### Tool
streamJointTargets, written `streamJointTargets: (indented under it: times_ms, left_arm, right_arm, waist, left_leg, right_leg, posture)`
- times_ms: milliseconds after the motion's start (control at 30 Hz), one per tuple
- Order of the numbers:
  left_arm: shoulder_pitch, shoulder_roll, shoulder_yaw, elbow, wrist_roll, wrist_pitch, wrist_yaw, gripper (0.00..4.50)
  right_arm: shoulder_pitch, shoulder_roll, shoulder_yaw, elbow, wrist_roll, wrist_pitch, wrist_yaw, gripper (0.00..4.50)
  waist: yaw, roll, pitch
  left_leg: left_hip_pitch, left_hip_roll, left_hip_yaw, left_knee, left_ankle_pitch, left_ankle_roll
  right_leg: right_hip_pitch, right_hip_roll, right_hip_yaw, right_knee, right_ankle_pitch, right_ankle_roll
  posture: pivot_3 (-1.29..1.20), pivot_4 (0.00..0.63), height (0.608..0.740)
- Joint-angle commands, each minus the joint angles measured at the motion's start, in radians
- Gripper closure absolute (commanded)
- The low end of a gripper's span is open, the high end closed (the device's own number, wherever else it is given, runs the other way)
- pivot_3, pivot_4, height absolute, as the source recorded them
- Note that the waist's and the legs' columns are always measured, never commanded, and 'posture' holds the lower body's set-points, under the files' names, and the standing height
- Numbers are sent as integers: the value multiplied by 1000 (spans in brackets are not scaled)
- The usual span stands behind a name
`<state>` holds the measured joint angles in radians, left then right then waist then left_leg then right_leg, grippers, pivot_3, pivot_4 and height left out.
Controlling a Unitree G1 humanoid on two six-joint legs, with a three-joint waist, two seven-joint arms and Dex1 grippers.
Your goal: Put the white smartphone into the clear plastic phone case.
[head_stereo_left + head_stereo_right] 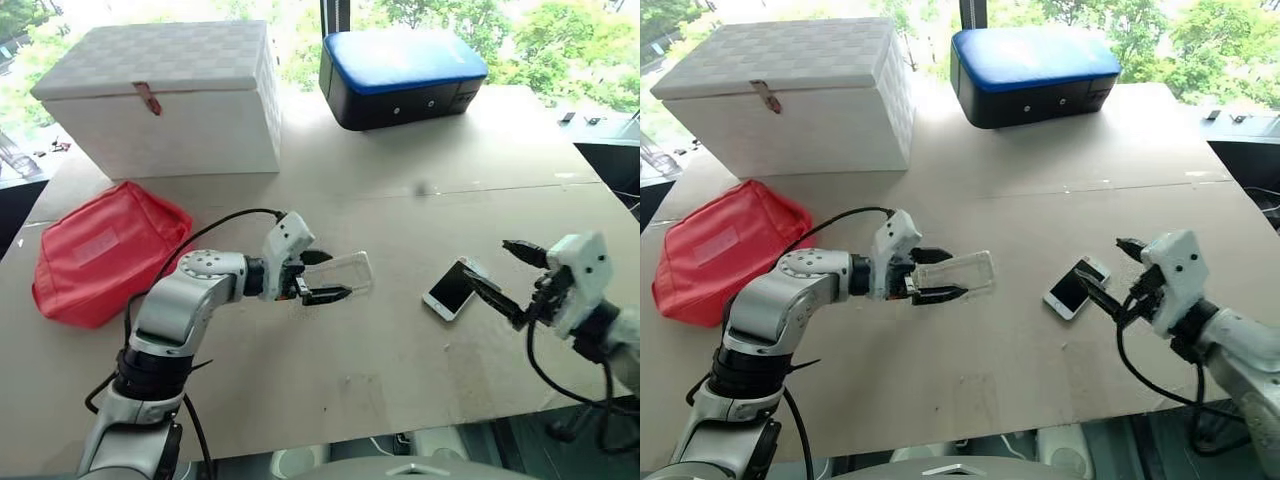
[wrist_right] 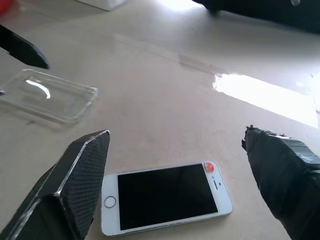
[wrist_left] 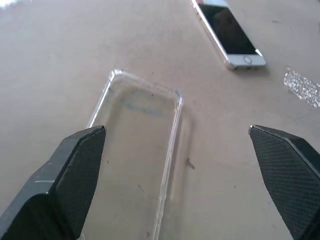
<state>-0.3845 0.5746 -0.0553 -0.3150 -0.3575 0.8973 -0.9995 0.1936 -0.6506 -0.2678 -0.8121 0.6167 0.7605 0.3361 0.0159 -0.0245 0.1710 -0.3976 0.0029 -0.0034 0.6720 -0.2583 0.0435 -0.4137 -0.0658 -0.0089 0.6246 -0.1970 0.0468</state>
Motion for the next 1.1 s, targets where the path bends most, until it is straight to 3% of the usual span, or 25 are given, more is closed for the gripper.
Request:
streamJointTargets:
  times_ms: [33,100,267,367,633,867,1100]
  left_arm:
    - [-24,-12,1,4,-24,-86,8,82]
    - [-47,-24,-11,34,-20,-129,4,82]
    - [-78,-60,-52,58,-33,-167,3,82]
    - [-80,-73,-71,52,-45,-179,-10,82]
    - [-78,-95,-135,47,-30,-204,17,82]
    - [-83,-101,-143,4,-53,-158,57,82]
    - [-64,-102,-133,-26,-73,-129,89,82]
  right_arm:
    - [-47,135,74,-118,-10,225,-266,0]
    - [-110,222,73,-123,88,357,-335,0]
    - [-220,411,43,-108,94,584,-489,0]
    - [-294,590,20,-83,-12,715,-640,0]
    - [-449,883,-69,-40,-207,854,-761,0]
    - [-512,907,-90,132,-210,854,-705,0]
    - [-500,907,-74,244,-206,854,-675,0]
  waist:
    - [-1,-1,0]
    - [-3,-1,0]
    - [-2,0,0]
    - [-3,0,0]
    - [-6,1,0]
    - [-21,2,0]
    - [-36,-6,-6]
  left_leg:
    - [0,0,0,0,0,0]
    - [1,0,1,0,0,0]
    - [1,1,0,0,1,-2]
    - [0,1,-1,-1,1,-2]
    - [-2,0,1,-3,1,-2]
    - [-1,0,-1,-4,1,-2]
    - [2,1,-1,-4,1,-2]
  right_leg:
    - [0,0,0,0,0,0]
    - [0,0,1,0,0,0]
    - [-1,2,0,1,0,0]
    - [-1,2,0,1,1,-2]
    - [-4,2,1,0,2,-1]
    - [-4,4,0,1,2,-2]
    - [-2,4,1,1,1,-1]
  posture:
    - [0,150,740]
    - [0,150,740]
    - [0,150,740]
    - [0,150,740]
    - [0,150,740]
    - [0,150,740]
    - [0,150,740]
